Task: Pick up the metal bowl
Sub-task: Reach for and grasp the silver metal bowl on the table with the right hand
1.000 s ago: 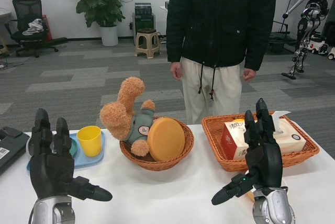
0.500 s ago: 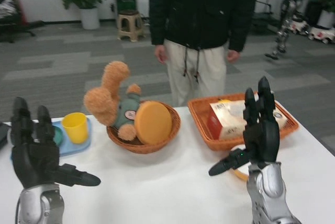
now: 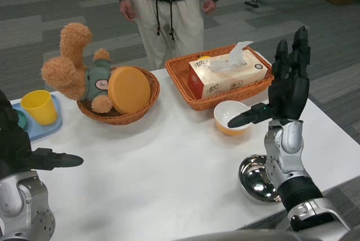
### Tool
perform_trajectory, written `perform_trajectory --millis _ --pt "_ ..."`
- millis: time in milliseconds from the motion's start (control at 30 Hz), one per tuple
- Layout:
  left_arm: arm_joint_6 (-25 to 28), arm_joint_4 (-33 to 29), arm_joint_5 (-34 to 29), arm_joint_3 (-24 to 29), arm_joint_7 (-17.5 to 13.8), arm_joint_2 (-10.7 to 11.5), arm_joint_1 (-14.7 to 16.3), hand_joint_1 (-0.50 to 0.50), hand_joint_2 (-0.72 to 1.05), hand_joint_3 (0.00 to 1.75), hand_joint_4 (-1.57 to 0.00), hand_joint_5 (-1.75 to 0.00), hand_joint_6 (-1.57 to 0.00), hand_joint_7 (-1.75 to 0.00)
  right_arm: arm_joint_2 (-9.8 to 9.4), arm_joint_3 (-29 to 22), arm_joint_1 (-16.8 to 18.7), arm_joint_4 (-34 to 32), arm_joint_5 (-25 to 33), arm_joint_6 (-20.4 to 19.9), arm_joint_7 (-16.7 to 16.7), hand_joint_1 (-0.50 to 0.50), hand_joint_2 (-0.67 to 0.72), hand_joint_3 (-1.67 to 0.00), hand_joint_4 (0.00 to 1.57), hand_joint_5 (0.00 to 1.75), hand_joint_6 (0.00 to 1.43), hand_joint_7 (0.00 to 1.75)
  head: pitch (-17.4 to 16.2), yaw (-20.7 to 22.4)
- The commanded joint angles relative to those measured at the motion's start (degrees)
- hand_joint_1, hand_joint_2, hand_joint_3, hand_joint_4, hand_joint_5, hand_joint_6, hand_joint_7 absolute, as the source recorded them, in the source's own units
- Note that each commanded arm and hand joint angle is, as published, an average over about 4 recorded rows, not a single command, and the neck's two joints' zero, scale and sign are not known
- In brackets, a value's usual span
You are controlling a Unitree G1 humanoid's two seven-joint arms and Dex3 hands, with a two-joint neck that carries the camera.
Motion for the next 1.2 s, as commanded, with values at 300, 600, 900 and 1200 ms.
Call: perform_trajectory --millis 300,600,900,1200 --pt "-0.3 2.9 -0.3 2.5 0.0 0.6 -2.5 -0.50 -0.64 0.09 0.00 0.00 0.00 0.00 -1.47 -9.1 9.1 -2.6 5.1 1.4 1.8 -0.46 0.44 0.00 0.00 0.00 0.00 0.00 -3.2 -3.7" --pt "0.1 4.7 -0.8 1.9 0.0 1.0 -3.5 -0.50 -0.64 0.09 0.00 0.00 0.00 0.00 -0.94 -12.6 14.1 -2.7 19.2 3.8 11.4 -0.46 0.41 0.00 0.00 0.00 0.00 0.00 -4.1 -14.6" --pt "0.1 6.6 -2.3 0.8 0.0 1.9 -4.7 -0.50 -0.66 0.09 0.00 0.00 0.00 0.00 2.84 -20.8 18.3 -2.4 24.0 15.6 24.6 -0.46 0.41 0.00 0.00 0.00 0.00 0.00 -5.0 -18.0" --pt "0.2 8.0 -3.5 -0.5 0.0 2.5 -5.9 -0.50 -0.64 0.09 0.00 0.00 0.00 0.00 5.63 -24.7 19.2 -0.6 23.8 23.5 31.1 -0.46 0.41 0.00 0.00 0.00 0.00 0.00 -5.2 -18.8"
